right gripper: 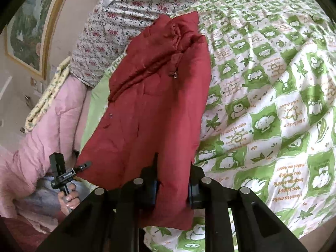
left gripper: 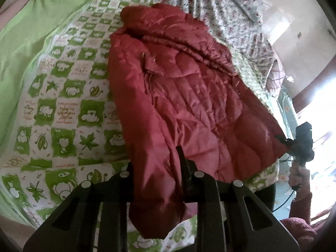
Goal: Fold large clothes
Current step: 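Grasp the red jacket hem with both grippers and lift it toward the collar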
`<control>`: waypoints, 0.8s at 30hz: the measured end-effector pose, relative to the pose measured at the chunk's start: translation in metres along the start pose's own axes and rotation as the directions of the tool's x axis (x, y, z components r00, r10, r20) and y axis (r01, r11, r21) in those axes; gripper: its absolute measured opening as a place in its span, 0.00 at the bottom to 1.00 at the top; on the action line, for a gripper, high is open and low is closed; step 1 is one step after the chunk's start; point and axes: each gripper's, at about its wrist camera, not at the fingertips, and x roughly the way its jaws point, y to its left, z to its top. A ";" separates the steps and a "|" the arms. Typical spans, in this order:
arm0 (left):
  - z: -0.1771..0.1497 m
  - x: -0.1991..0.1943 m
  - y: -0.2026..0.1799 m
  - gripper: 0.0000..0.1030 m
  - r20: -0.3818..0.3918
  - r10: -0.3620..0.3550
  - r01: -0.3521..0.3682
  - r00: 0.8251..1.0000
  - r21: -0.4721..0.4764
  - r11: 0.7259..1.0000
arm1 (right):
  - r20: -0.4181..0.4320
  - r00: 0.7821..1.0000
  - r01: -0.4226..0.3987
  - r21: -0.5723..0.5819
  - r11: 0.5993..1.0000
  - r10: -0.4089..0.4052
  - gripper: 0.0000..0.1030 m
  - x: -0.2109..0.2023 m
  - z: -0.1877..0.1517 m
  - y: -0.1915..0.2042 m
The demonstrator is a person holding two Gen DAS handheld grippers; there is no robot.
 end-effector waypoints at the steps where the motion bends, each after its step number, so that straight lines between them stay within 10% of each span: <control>1: 0.001 -0.003 -0.002 0.20 0.008 -0.004 0.004 1.000 0.009 1.000 | 0.002 1.000 -0.008 0.000 1.000 0.008 0.19 -0.001 0.000 0.001; 24: 0.087 -0.034 -0.024 0.20 0.227 -0.053 0.051 0.972 0.018 0.999 | 0.183 0.971 -0.145 -0.059 0.988 0.153 0.18 -0.017 0.076 0.041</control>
